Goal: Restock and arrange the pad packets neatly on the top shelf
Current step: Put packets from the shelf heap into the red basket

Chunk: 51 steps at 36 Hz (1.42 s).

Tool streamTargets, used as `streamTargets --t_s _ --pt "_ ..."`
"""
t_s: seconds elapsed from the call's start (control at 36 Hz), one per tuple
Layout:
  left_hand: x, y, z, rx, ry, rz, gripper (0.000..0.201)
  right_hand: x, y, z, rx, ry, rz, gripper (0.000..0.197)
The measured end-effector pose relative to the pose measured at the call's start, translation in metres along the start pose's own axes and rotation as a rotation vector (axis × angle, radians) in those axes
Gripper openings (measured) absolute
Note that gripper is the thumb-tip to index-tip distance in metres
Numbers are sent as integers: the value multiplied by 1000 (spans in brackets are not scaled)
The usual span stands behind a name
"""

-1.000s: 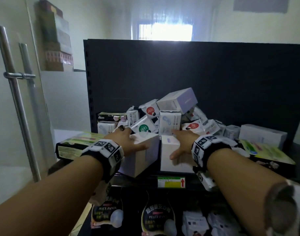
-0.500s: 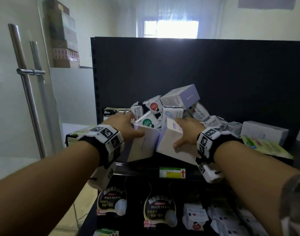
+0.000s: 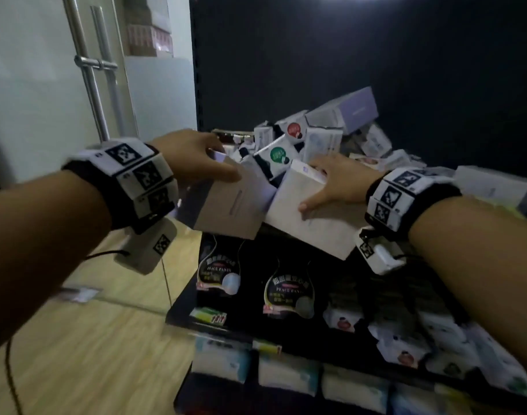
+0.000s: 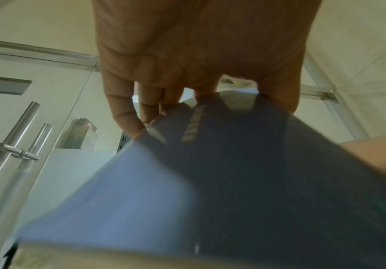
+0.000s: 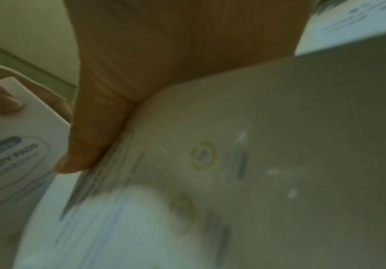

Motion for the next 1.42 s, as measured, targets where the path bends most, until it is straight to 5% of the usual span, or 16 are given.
streamTargets --t_s 0.22,0.44,0.58,0.67,0.81,1.03,1.17,1.28,1.42 --pt "-94 47 -5 -16 -100 -319 53 -125 31 1 22 41 -366 89" --pt "-297 98 -40 85 -105 -818 56 -316 61 75 -208 -80 -513 104" --pt "-445 148 -78 235 -160 -967 67 -452 87 130 -483 -144 -615 119" --pt "-528 180 -97 322 -111 -988 62 -535 108 151 -622 -193 -648 121" --pt "-657 223 -130 444 -125 -964 66 -668 136 174 -766 -261 -657 94" --pt "-816 274 -166 527 -145 -873 65 -851 161 185 -909 -397 -694 102" --pt "-891 281 -177 425 -166 -909 76 -921 148 194 -804 -314 -738 103" --pt "-921 273 -178 396 -170 -903 65 -955 145 207 -823 -258 -764 116" --pt "-927 257 -181 393 -97 -824 70 -973 149 211 -802 -219 -788 82"
Point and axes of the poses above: each hand's wrist, its own y-axis away from the middle knuckle, its own x-axis out of the back of the hand, z = x × y, the point moved 5 cm from there along -y, towards the middle knuckle, and after that the axes turned 10 degrees about -y, right-handed, at the moved point
